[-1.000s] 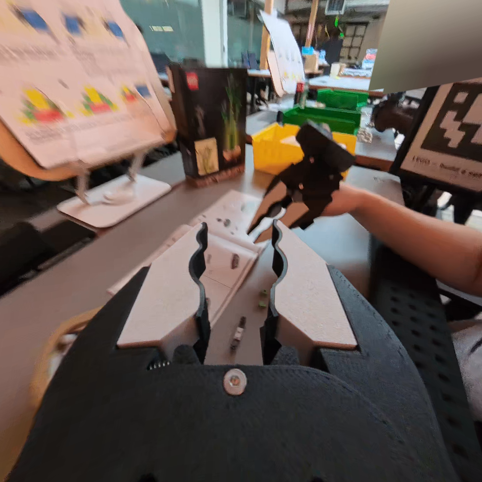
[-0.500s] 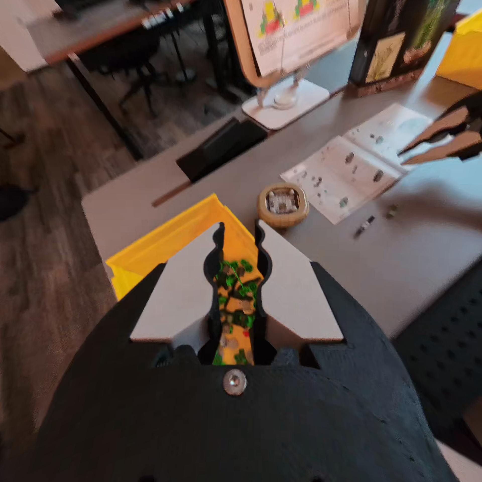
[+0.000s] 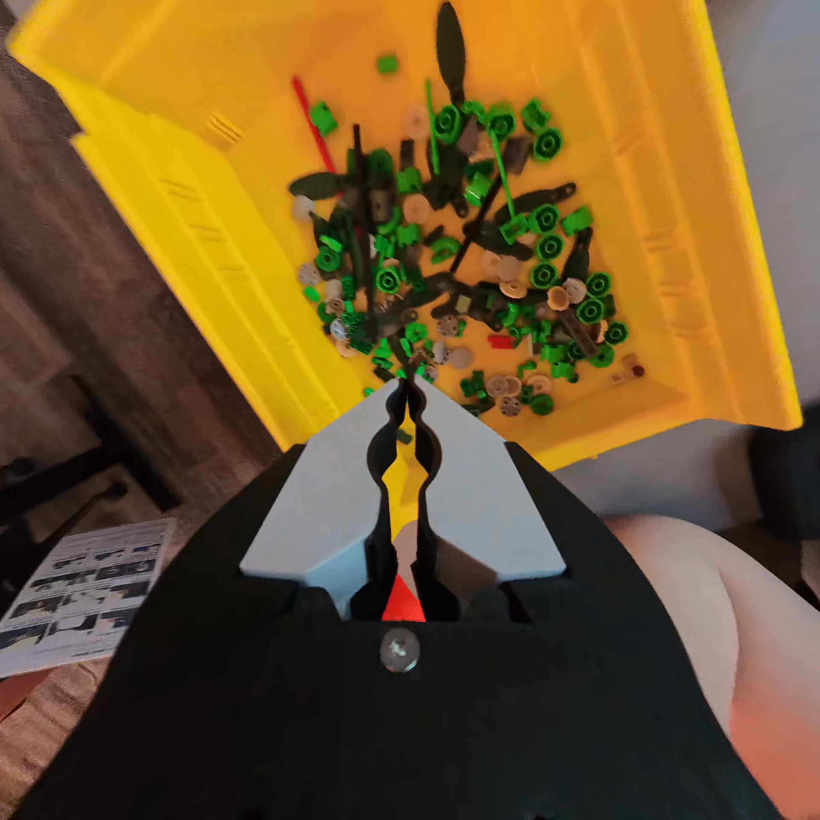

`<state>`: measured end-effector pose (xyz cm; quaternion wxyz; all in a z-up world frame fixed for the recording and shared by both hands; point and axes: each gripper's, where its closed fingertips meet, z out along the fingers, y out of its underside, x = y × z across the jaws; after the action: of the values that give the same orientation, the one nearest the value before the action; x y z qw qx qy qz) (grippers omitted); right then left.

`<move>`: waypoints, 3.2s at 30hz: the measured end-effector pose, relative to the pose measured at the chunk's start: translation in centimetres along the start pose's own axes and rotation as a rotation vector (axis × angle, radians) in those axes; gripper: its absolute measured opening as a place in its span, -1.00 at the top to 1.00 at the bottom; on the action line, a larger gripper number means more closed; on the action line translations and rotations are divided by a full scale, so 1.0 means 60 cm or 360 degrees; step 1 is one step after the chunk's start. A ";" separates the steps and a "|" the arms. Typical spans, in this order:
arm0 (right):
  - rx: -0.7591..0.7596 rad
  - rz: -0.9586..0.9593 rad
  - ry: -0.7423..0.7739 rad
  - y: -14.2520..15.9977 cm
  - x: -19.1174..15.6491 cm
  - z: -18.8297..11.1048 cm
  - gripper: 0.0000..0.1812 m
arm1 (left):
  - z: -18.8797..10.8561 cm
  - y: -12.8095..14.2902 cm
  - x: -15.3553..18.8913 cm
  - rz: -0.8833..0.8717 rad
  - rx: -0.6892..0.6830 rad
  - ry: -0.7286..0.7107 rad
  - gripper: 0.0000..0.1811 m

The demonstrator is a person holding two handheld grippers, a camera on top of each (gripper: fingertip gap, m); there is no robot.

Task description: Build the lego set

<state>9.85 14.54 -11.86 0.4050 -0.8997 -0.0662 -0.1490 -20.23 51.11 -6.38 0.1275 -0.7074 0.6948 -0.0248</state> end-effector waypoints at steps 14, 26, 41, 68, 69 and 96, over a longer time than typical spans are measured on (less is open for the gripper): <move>-0.0007 -0.0048 0.0052 0.006 0.013 0.000 0.83 | 0.038 0.051 0.085 -0.0253 -0.0457 0.0547 1.00; 0.0041 -0.0082 0.0085 -0.004 0.016 -0.005 0.83 | 0.072 0.019 0.079 -0.0168 -0.0545 0.0570 1.00; 0.0017 -0.0173 0.0118 0.001 0.017 -0.004 0.83 | 0.120 -0.049 0.030 -0.0350 -0.0445 0.0536 0.66; -0.0022 -0.0233 0.0115 0.008 0.015 -0.011 0.83 | 0.160 -0.128 0.110 0.0523 -0.0197 0.0710 0.93; -0.0027 -0.0232 0.0110 0.009 0.014 -0.010 0.83 | 0.162 -0.128 0.108 0.0524 -0.0200 0.0697 0.93; -0.0035 -0.0279 0.0084 0.007 0.006 -0.016 0.83 | 0.085 -0.162 0.100 0.0270 0.0129 0.0901 1.00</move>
<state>10.09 13.55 -11.47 0.3820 -0.8906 -0.1323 -0.2082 -9.47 45.95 -10.06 -0.0415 -0.6060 0.7579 -0.2381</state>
